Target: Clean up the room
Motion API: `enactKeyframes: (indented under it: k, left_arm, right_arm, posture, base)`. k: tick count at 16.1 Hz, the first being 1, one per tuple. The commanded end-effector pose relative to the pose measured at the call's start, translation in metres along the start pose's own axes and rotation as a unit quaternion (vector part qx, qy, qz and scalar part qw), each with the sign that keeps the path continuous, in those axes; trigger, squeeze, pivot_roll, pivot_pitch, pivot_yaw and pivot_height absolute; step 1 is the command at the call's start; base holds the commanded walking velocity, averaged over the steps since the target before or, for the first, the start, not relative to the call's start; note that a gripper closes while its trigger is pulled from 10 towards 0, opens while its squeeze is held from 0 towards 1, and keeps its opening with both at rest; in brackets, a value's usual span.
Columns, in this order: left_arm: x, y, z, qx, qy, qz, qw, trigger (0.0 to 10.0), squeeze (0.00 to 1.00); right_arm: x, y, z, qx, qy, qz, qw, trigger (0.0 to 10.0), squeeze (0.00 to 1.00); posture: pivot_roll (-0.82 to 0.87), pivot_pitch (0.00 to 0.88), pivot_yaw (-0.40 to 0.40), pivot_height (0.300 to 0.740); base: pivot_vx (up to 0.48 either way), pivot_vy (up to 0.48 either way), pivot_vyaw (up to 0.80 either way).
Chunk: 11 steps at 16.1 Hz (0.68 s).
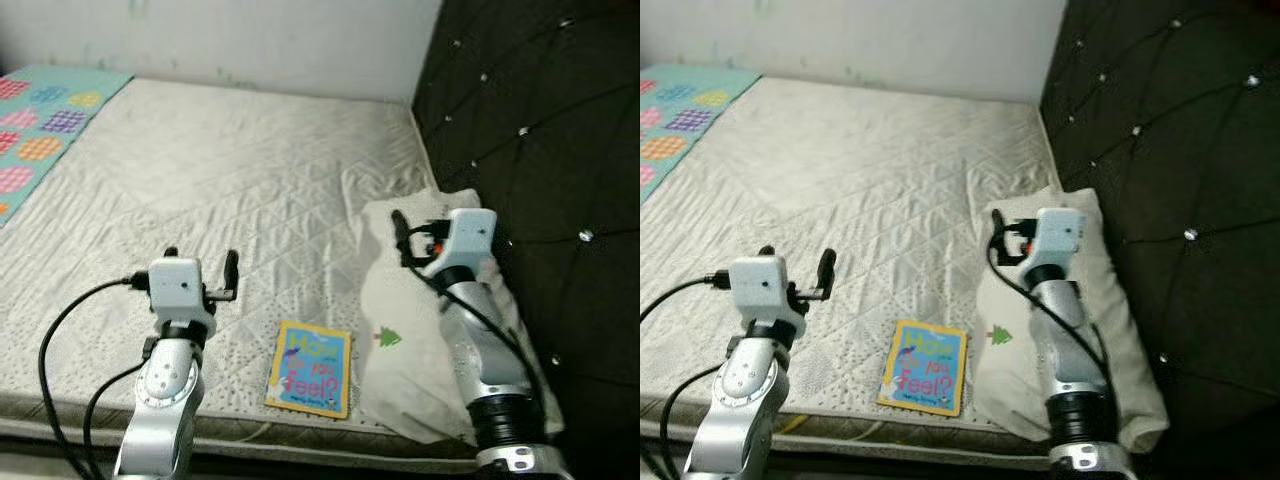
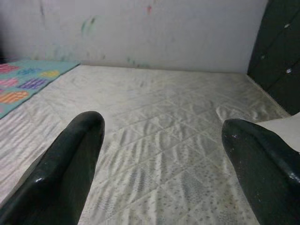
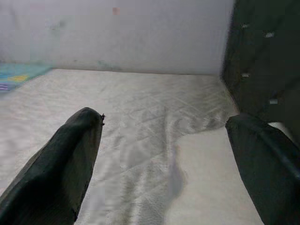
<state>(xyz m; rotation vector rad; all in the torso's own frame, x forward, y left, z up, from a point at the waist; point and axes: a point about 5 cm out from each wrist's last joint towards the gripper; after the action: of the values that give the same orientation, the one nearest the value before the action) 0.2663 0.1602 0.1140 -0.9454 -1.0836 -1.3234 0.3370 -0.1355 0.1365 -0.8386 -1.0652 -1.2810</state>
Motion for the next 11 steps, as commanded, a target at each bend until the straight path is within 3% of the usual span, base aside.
enactKeyframes:
  k: [1, 4, 6, 7, 8, 11]
  left_arm:
    - [-0.001, -0.001, -0.002, -0.004, 0.0, 0.0, 1.0, 10.0, 0.0]
    - [-0.002, -0.005, 0.0, -0.006, -0.001, 0.001, 1.0, 10.0, 0.0]
    - [-0.004, -0.004, 0.008, 0.006, -0.008, 0.009, 1.0, 10.0, 0.0]
    - [-0.004, -0.004, 0.01, 0.011, -0.013, 0.011, 1.0, 10.0, 0.0]
    - [-0.004, -0.004, 0.01, 0.011, -0.013, 0.011, 1.0, 10.0, 0.0]
    - [-0.004, -0.007, 0.001, 0.003, -0.027, 0.014, 1.0, 10.0, 0.0]
  right_arm:
    - [-0.001, -0.001, -0.001, 0.0, 0.0, 0.006, 1.0, 10.0, 0.0]
    - [-0.013, -0.006, -0.011, -0.029, -0.005, 0.039, 0.999, 10.0, 0.0]
    - [-0.017, -0.005, -0.007, -0.018, -0.069, 0.04, 0.997, 10.0, 0.0]
    - [-0.018, -0.005, -0.001, 0.009, -0.04, 0.042, 0.998, 10.0, 0.0]
    - [-0.018, -0.005, 0.0, 0.01, -0.039, 0.041, 0.998, 10.0, 0.0]
    - [-0.019, -0.009, -0.001, -0.002, -0.062, 0.04, 0.997, 10.0, 0.0]
  posture:
    - [0.09, 0.0, -0.03, 0.74]
    - [0.1, 0.0, -0.04, 0.74]
    - [0.11, 0.0, -0.043, 0.74]
    - [0.11, 0.0, -0.043, 0.74]
    - [0.11, 0.0, -0.043, 0.74]
    - [0.09, 0.0, -0.044, 0.74]
  base:
    - [0.0, 0.0, 0.0]
    - [0.0, 0.0, 0.0]
    - [0.0, 0.0, 0.0]
    - [0.0, 0.0, 0.0]
    - [0.0, 0.0, 0.0]
    - [0.0, 0.329, 0.0]
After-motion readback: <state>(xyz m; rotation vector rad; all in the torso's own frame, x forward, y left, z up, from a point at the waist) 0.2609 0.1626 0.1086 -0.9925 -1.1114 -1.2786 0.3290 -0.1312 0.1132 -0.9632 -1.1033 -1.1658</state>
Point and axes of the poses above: a point about 5 cm out from each wrist's last joint towards the gripper, its own y axis pointing out of the wrist towards the gripper, its own x axis along the axis of the wrist's last joint, z = x × y, and after that the axes turned 13 degrees about y, right-handed
